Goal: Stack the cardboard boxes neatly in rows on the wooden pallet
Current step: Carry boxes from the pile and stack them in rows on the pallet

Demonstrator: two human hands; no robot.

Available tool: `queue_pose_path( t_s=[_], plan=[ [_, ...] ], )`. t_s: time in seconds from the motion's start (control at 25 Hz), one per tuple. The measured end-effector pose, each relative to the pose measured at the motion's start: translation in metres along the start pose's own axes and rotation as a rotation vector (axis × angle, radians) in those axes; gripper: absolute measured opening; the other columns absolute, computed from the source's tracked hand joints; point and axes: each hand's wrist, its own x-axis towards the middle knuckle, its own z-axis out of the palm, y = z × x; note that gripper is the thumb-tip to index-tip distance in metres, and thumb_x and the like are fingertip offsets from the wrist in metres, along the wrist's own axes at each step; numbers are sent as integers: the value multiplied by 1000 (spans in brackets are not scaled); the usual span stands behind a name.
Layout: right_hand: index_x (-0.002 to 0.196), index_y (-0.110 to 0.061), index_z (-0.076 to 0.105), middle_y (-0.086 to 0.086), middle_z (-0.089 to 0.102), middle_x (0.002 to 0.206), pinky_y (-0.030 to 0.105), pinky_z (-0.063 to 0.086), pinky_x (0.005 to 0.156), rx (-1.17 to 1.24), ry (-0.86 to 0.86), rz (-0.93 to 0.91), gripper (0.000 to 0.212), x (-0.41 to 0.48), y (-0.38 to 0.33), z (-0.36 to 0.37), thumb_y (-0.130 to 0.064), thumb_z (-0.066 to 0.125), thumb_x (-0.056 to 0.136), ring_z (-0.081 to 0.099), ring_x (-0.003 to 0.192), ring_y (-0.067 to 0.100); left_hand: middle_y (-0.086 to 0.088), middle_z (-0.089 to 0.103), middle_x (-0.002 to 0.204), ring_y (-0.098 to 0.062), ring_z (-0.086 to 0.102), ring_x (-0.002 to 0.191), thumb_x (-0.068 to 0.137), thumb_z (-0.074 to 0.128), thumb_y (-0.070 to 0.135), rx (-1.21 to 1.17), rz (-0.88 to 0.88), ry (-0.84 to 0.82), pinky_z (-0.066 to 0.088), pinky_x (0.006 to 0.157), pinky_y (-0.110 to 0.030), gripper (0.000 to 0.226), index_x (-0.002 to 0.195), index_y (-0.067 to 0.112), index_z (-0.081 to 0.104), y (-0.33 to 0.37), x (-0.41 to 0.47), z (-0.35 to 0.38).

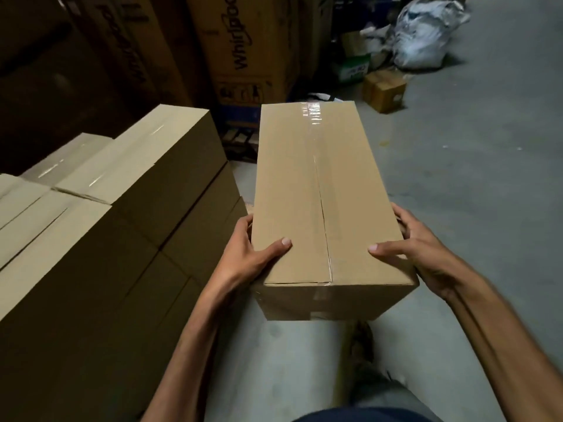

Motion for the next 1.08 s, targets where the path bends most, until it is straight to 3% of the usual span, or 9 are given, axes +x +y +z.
queue_pose_path(
  t_s=[0.12,0.32,0.44,0.56,0.72,0.88,1.08],
  plan=[
    [148,-34,44,-8,67,127,26,50,83,28,37,-25,105,86,-14,-32,-12,85,53,64,117,12,10,66,125,3,65,109,72,93,34,-6,21,27,53,92,-18,79,136,25,48,20,88,26],
    [148,-37,42,-7,64,128,31,52,88,-20,15,-69,106,233,-76,-92,-15,83,53,61,118,15,5,71,125,-9,69,113,76,91,25,-67,24,77,54,102,-37,71,135,23,53,67,218,63],
    [148,-39,41,-9,62,129,31,50,89,-84,-58,-118,104,314,-120,-115,-9,88,60,58,119,11,8,72,124,-8,69,112,78,88,15,-114,54,131,55,99,-29,66,135,28,56,100,283,69],
    [143,-45,41,-15,63,126,26,50,86,-92,-130,-162,97,391,-148,-121,0,86,70,59,116,6,11,70,127,-3,67,115,76,89,16,-123,66,207,54,95,-21,78,143,30,51,119,340,63],
    [148,-50,40,-22,63,132,32,50,97,-149,-266,-217,106,497,-172,-109,-14,90,62,61,121,1,19,64,130,9,61,115,72,91,17,-137,65,342,49,89,-9,89,148,32,47,122,420,46],
    [156,-50,29,-22,58,140,34,48,103,-184,-351,-233,114,612,-202,-83,-23,90,63,57,127,2,18,63,134,9,60,117,70,93,21,-127,59,407,49,97,-17,95,151,33,45,123,514,12],
    [152,-59,28,-22,53,143,38,44,105,-240,-455,-209,115,742,-265,-56,-28,89,60,54,128,5,14,56,140,13,56,118,70,92,17,-143,-3,471,44,89,-1,111,160,31,29,144,612,-24]
  ],
)
